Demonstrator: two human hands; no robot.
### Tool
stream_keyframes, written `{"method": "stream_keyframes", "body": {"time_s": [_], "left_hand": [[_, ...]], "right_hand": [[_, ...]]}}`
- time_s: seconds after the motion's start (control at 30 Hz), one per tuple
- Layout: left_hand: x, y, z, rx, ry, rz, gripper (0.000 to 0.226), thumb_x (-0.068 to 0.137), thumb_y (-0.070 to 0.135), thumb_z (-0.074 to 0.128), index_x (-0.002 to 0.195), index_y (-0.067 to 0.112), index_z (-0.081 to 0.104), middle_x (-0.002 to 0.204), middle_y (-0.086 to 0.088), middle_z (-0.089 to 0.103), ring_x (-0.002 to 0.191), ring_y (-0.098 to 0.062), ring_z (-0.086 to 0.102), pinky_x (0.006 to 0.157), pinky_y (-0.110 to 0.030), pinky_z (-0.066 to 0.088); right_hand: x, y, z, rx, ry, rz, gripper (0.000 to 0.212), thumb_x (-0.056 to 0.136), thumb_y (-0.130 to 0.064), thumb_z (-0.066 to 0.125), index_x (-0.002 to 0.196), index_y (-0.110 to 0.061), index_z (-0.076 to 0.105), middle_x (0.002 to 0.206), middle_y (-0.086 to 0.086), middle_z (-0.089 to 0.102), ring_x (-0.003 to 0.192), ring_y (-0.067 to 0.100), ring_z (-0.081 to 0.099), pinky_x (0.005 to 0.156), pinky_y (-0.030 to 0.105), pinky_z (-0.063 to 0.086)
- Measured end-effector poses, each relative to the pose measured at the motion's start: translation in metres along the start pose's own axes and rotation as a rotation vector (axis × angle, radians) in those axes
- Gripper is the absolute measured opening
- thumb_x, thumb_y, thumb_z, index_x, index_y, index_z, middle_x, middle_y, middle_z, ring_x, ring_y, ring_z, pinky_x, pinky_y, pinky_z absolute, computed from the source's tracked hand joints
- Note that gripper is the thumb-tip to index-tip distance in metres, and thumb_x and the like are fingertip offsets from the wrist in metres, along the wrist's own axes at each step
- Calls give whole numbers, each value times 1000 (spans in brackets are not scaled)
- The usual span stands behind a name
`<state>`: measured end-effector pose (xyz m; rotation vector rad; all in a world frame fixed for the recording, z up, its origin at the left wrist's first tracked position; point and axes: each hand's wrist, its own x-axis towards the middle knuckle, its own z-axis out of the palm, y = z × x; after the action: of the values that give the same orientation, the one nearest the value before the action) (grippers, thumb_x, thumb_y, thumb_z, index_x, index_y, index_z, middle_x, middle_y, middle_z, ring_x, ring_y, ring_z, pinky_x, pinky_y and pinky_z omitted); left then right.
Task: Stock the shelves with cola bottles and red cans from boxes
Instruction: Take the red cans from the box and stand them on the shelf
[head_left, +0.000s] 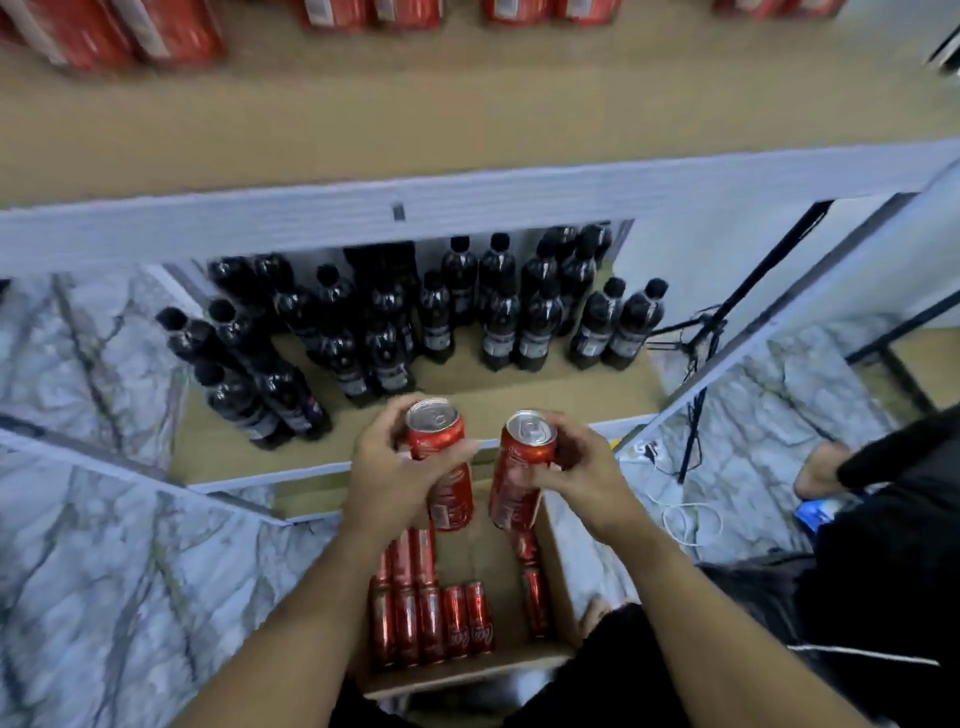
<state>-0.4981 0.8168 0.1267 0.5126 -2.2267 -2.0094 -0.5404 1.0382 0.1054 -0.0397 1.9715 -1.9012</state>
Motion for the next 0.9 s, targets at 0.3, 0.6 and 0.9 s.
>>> {"method": "stream_keyframes", "body": {"time_s": [0.3,0.6,0.9], "left_hand": [[0,244,29,-144,-154,276,41,73,38,90,107,29,68,102,12,76,93,-6,73,82,-19,55],[46,357,77,-150,-225,506,38,84,33,81,116,26,63,108,12,74,101,-5,72,81,-20,57],[129,366,147,-122,-218,493,46,91,30,79,128,20,54,116,5,72,104,-6,71,95,-30,57]], "right_hand": [[-28,-224,-14,180,47,-324,70,72,-14,83,136,-9,57,130,13,67,122,30,62,105,46,48],[-3,-336,-59,87,157,-606,54,93,-11,69,144,-8,49,136,12,63,129,29,58,108,45,48],[63,-364,-116,-61,202,-633,53,99,-9,63,148,-15,44,139,5,62,129,19,59,109,38,48]]}}
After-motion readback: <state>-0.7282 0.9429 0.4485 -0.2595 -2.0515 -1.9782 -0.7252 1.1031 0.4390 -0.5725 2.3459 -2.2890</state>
